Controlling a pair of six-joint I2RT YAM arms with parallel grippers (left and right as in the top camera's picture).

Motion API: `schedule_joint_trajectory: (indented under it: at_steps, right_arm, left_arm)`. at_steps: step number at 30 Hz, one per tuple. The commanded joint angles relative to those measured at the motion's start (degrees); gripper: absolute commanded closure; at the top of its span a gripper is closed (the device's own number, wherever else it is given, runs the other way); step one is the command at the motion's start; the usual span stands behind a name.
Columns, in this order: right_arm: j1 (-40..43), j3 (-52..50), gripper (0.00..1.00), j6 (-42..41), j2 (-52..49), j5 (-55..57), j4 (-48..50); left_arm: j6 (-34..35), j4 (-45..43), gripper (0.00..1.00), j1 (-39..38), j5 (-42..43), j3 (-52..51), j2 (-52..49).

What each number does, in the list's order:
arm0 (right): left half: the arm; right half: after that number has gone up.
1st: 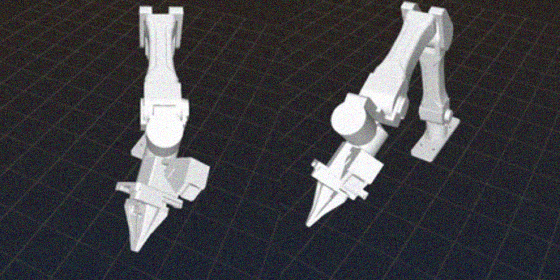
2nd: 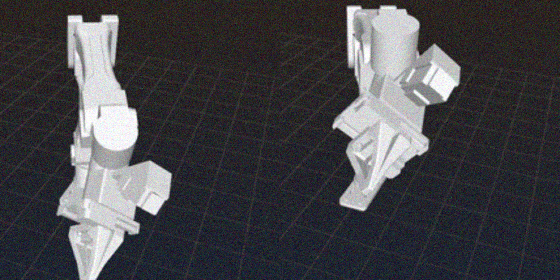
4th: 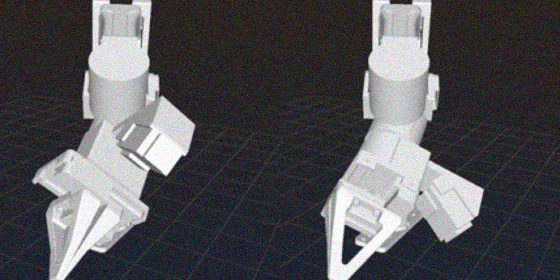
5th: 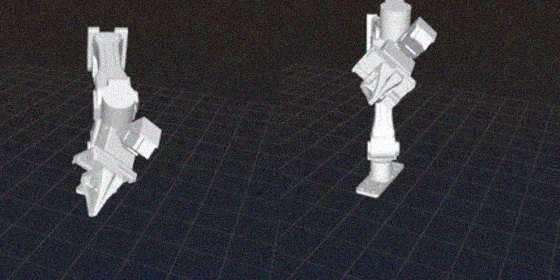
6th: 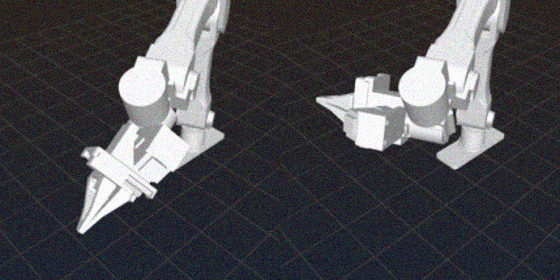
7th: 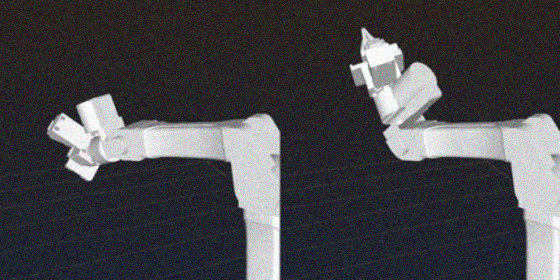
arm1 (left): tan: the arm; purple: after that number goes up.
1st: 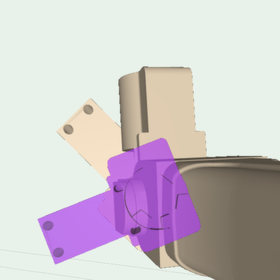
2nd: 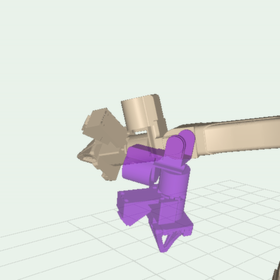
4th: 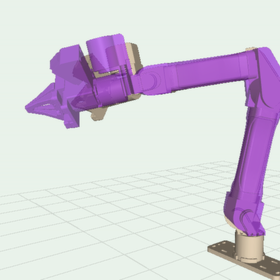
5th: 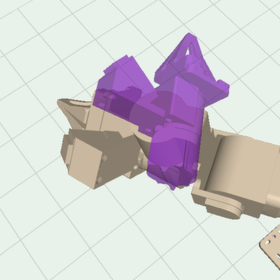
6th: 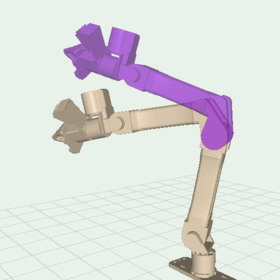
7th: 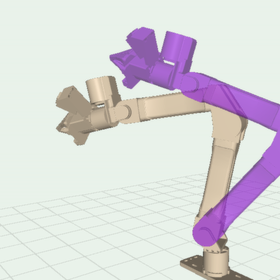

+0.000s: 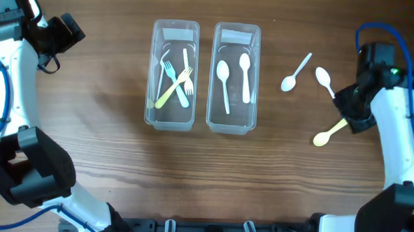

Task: Pack container
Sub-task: 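Reach the right gripper to the yellow spoon and grasp it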

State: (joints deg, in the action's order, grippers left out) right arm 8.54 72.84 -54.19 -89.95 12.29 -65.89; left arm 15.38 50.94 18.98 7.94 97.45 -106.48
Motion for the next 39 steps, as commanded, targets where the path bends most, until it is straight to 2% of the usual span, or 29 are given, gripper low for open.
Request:
schedule_joint_trajectory:
  at_steps: [1, 11, 14, 16, 20, 23, 30, 32, 35, 39]
  right_arm:
    - [0.9, -6.21, 0.5, -7.45, -0.37, 1.46, 4.79]
    - [5.11, -17.97, 0.5, -7.45, -0.59, 1.95, 17.62]
    - [7.13, -22.08, 0.59, -7.21, -0.83, 1.18, 24.3]
    - [7.89, -22.73, 0.6, -5.79, -1.66, 0.52, 26.56]
    - [8.04, -22.71, 0.56, 1.66, -5.53, -2.51, 32.63]
    - [8.04, -22.71, 0.53, 3.76, -7.58, -4.11, 34.32]
    - [8.04, -22.71, 0.52, 6.62, -8.22, -4.87, 36.09]
    - [8.04, -22.71, 0.58, 6.08, -8.22, -5.38, 36.04]
    - [8.04, -22.71, 0.77, 5.9, -8.22, -8.46, 36.02]
    - [8.04, -22.62, 0.94, 4.48, -8.13, -9.18, 35.21]
  left_arm:
    - [0.31, -0.13, 0.0, 0.26, -0.13, 0.59, 1.53]
    - [0.31, -0.13, 0.0, 0.26, -0.13, 0.59, 1.53]
    - [0.31, -0.13, 0.0, 0.26, -0.13, 0.59, 1.53]
    - [0.31, -0.13, 0.0, 0.26, -0.13, 0.59, 1.53]
    - [0.31, -0.13, 0.0, 0.26, -0.11, 0.59, 1.53]
    - [0.31, -0.13, 0.0, 0.26, -0.13, 0.59, 1.53]
    - [0.31, -0.13, 0.0, 0.26, -0.13, 0.59, 1.53]
    - [0.31, -0.13, 0.0, 0.26, -0.13, 0.59, 1.53]
    - [0.31, -0.13, 0.0, 0.26, -0.13, 0.59, 1.53]
    - [0.31, -0.13, 0.0, 0.26, -0.13, 0.59, 1.53]
